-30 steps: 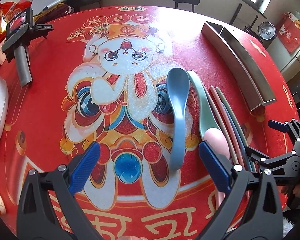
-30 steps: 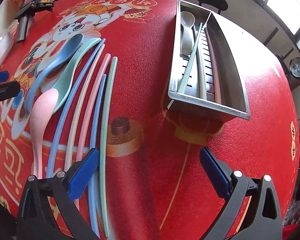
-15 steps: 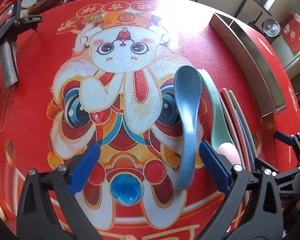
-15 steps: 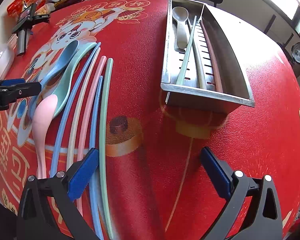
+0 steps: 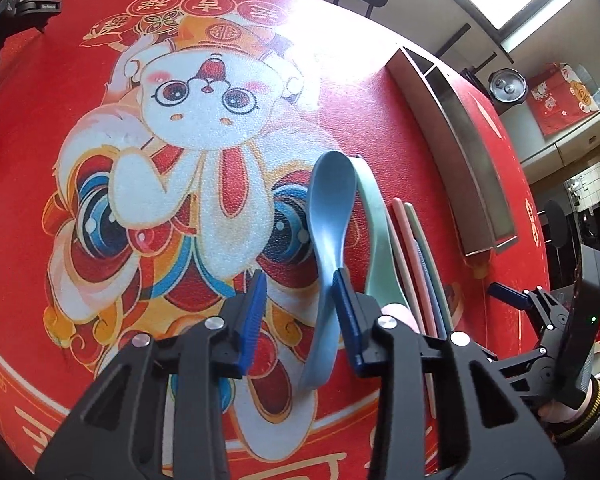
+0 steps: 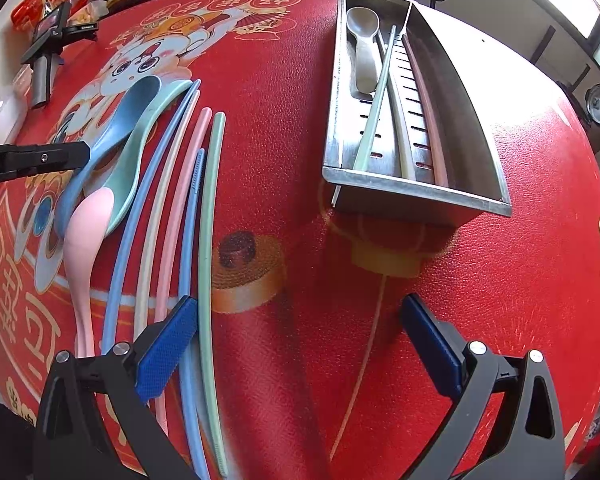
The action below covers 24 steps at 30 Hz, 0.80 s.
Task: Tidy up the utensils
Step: 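Close the left tool on the blue spoon while the right tool grasps a green chopstick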
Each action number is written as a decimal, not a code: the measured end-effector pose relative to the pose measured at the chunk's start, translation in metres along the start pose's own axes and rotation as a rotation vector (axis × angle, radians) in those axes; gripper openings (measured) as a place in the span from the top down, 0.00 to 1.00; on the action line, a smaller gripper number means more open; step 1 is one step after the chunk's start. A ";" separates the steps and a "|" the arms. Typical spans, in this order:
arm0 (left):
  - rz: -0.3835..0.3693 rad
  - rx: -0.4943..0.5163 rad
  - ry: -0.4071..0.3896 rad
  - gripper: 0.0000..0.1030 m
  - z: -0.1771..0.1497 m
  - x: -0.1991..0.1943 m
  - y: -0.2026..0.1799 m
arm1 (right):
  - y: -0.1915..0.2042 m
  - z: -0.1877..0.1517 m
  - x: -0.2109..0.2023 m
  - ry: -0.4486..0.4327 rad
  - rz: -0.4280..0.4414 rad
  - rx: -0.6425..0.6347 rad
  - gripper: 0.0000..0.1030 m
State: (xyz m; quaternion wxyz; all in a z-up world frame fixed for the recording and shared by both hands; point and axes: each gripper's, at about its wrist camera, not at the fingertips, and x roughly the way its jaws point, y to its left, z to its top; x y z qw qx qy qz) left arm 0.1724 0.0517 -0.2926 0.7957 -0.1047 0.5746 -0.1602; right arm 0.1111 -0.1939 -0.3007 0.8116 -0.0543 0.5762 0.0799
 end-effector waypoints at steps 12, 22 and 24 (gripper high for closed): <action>-0.041 0.077 0.038 0.89 -0.005 0.020 -0.031 | 0.003 0.001 -0.002 0.011 0.006 -0.010 0.10; 0.005 0.066 0.053 0.89 -0.019 0.020 -0.021 | 0.025 -0.001 -0.015 -0.010 0.057 -0.134 0.60; 0.004 0.058 0.054 0.89 -0.022 0.018 -0.018 | 0.027 -0.002 -0.017 -0.013 0.066 -0.146 0.76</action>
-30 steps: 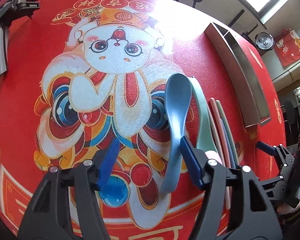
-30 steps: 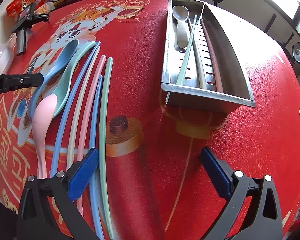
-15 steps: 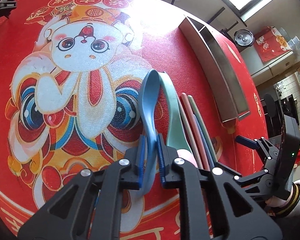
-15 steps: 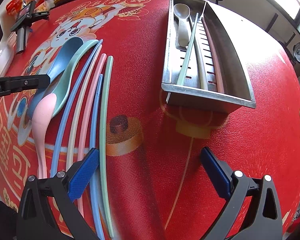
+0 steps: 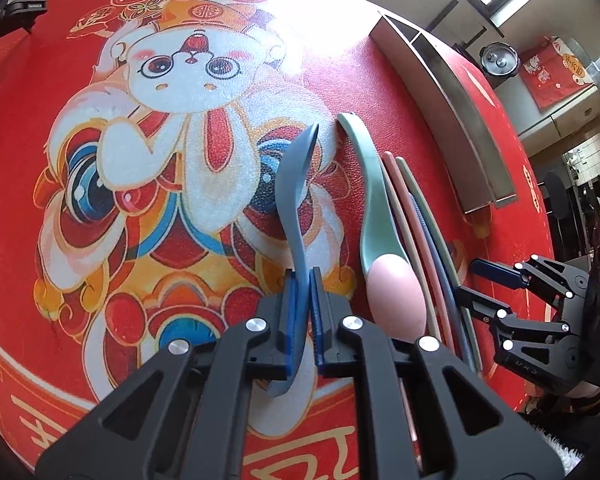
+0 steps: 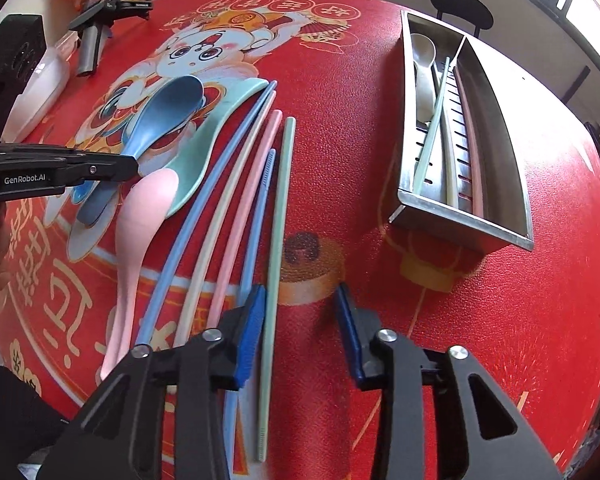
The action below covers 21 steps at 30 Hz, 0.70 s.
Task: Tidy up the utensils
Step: 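Close the left tool on the blue spoon while the right tool grasps a green chopstick, then lift the blue spoon and green chopstick and carry both over the steel tray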
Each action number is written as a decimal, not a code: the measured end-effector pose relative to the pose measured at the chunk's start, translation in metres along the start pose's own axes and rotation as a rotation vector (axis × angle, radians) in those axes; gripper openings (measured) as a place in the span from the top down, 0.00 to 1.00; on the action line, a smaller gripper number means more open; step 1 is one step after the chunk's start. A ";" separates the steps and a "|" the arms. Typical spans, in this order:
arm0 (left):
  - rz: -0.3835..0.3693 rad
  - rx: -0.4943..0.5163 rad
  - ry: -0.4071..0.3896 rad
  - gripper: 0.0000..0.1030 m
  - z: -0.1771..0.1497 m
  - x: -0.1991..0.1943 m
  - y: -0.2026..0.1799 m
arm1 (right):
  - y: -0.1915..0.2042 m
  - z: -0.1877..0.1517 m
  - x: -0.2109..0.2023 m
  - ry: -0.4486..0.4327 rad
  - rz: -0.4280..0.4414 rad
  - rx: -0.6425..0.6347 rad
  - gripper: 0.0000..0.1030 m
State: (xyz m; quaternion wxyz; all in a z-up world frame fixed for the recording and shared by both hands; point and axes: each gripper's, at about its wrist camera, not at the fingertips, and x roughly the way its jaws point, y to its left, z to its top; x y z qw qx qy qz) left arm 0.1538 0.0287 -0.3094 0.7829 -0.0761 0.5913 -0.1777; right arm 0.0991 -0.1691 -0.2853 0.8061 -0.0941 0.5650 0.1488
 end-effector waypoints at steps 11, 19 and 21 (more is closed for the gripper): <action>-0.032 -0.052 -0.009 0.88 -0.014 -0.007 0.011 | 0.004 0.012 0.004 -0.001 0.000 -0.007 0.93; -0.041 -0.065 -0.026 0.87 -0.021 -0.009 0.018 | 0.002 0.016 0.005 -0.018 0.014 0.003 0.93; -0.033 -0.062 -0.030 0.87 -0.021 -0.010 0.017 | 0.001 0.016 0.004 -0.022 0.018 0.011 0.93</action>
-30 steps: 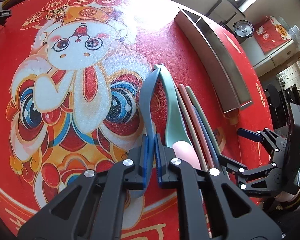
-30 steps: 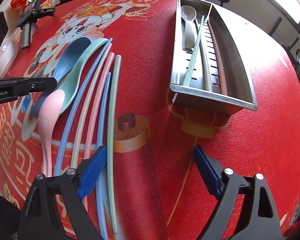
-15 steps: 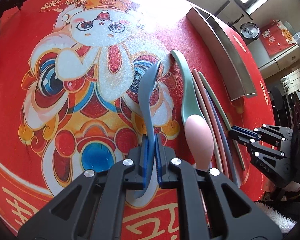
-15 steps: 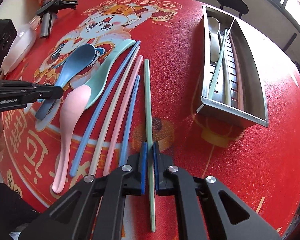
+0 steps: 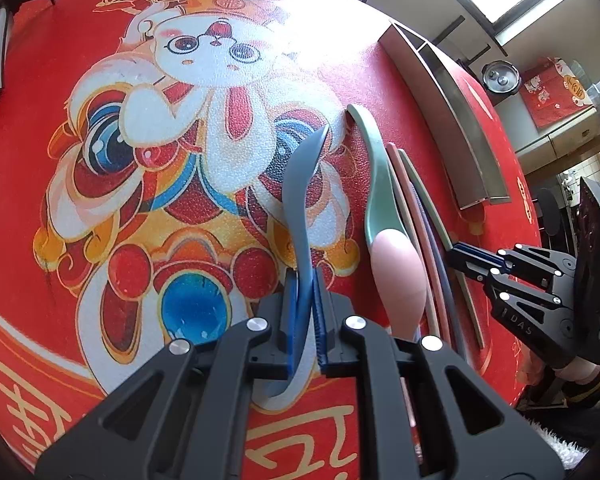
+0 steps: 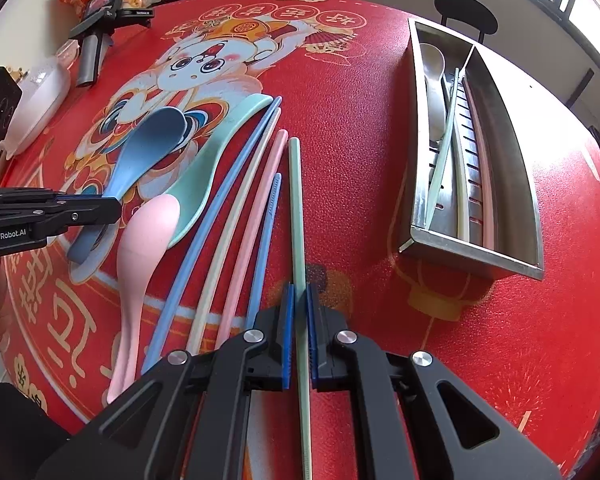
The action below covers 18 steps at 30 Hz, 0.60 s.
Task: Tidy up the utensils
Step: 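Lift the blue spoon and green chopstick and carry both over the steel tray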
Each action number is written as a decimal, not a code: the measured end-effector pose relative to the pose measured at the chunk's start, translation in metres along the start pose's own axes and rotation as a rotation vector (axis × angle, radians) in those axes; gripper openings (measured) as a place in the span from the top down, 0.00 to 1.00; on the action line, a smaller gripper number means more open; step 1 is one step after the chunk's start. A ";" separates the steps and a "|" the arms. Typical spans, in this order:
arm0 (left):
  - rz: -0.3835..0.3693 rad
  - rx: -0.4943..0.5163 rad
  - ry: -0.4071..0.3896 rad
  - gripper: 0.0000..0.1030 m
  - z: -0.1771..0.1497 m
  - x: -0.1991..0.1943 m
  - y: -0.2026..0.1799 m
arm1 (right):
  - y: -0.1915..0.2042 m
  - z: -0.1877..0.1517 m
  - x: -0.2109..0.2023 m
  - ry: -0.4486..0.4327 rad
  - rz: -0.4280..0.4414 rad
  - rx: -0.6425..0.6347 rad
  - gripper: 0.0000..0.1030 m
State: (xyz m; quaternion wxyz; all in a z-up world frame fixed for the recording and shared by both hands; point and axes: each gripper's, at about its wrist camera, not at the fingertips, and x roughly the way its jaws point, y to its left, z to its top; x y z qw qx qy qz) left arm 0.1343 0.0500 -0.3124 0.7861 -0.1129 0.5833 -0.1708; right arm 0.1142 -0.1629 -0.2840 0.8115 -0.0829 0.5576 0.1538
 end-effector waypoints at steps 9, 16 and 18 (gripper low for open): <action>0.009 0.006 -0.012 0.87 -0.002 -0.001 -0.002 | -0.008 -0.009 -0.005 0.005 0.041 0.076 0.94; 0.027 0.003 -0.015 0.87 -0.002 -0.001 -0.005 | -0.011 -0.014 -0.008 -0.002 0.057 0.085 0.94; 0.035 0.006 -0.012 0.87 -0.002 -0.001 -0.006 | -0.012 -0.015 -0.008 -0.001 0.060 0.091 0.94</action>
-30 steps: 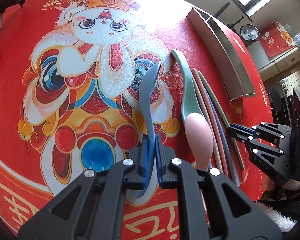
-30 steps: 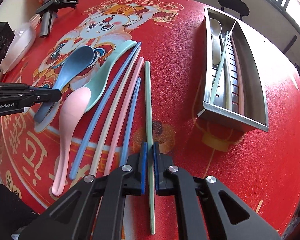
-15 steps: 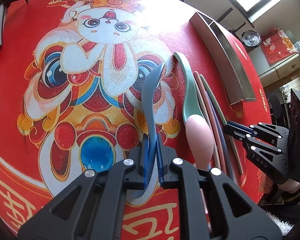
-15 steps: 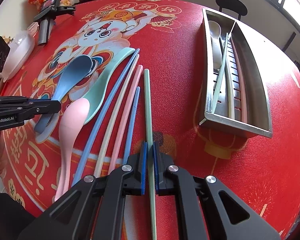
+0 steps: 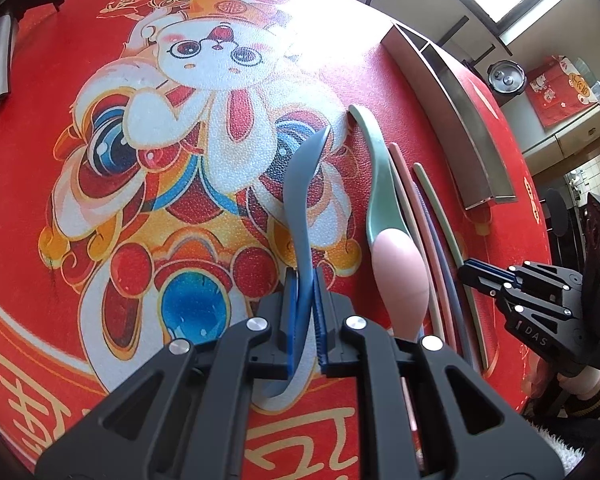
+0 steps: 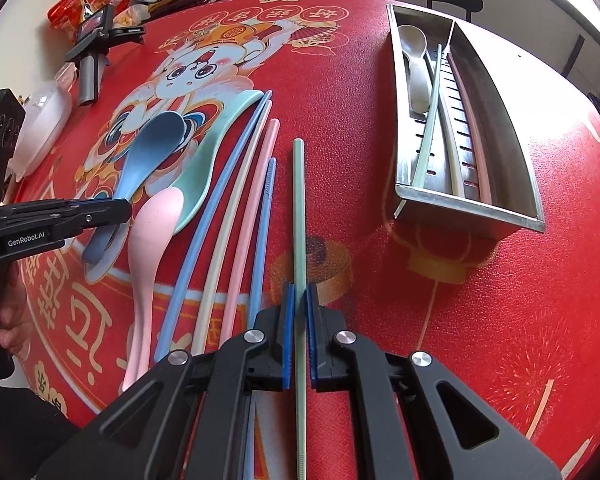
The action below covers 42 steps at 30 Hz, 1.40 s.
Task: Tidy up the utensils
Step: 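Lift the blue spoon and green chopstick and carry both over the steel tray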
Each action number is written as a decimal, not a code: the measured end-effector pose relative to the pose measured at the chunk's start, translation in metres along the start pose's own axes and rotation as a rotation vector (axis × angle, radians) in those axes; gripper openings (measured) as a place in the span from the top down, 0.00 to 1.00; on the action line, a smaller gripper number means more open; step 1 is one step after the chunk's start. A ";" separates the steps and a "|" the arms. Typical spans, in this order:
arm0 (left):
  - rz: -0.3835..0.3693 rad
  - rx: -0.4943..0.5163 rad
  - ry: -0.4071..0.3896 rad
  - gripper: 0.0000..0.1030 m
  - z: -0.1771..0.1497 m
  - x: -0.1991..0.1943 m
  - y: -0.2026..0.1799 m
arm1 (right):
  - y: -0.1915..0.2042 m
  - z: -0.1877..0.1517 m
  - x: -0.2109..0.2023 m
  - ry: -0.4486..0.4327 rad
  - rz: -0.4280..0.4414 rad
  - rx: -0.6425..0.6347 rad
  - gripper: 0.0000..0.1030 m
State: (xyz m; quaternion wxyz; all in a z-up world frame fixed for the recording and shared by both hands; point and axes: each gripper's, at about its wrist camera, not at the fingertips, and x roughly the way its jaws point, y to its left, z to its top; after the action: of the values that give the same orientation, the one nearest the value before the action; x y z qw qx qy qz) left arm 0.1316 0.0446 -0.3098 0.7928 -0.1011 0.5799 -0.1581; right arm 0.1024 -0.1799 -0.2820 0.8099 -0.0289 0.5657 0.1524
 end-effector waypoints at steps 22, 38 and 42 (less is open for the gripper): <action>-0.051 -0.013 -0.038 0.89 0.002 -0.038 -0.003 | -0.004 0.007 -0.039 -0.134 0.120 0.047 0.94; -0.125 0.040 -0.009 0.89 0.052 -0.030 -0.058 | -0.060 0.032 -0.068 -0.243 0.084 0.220 0.94; -0.195 0.030 -0.008 0.89 0.082 -0.020 -0.084 | -0.082 0.047 -0.069 -0.260 0.062 0.265 0.94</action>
State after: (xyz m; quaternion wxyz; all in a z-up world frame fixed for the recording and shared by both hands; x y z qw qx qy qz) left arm 0.1928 -0.0279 -0.2379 0.7772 -0.1458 0.5618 -0.2430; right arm 0.1464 -0.2626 -0.2112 0.8678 0.1155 0.4719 0.1041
